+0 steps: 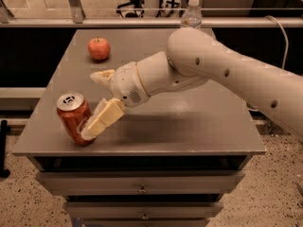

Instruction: Pick coke can

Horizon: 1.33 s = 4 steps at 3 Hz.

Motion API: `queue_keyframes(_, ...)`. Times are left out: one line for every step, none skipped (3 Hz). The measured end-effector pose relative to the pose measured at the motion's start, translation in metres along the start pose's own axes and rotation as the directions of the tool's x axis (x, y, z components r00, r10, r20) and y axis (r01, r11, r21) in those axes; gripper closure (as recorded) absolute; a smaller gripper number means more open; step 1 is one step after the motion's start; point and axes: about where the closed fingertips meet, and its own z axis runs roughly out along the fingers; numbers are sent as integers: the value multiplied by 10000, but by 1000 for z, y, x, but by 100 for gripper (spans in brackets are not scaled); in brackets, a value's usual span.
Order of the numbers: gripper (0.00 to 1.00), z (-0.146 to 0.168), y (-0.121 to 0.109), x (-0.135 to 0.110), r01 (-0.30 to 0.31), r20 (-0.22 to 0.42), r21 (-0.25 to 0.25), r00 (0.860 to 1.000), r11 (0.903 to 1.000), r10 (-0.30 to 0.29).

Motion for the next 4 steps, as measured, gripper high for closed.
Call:
queue_keyframes(0, 23, 18, -10, 154, 728, -637, 9973, 9978, -108)
queue_keyframes(0, 44, 30, -17, 279, 1371, -1051, 9905, 9941, -133)
queue_keyframes(13, 59, 32, -21, 348, 1931, -1195, 9811, 9922, -112)
queue_keyframes(37, 62, 32, -24, 376, 2287, -1133, 9734, 9929, -107)
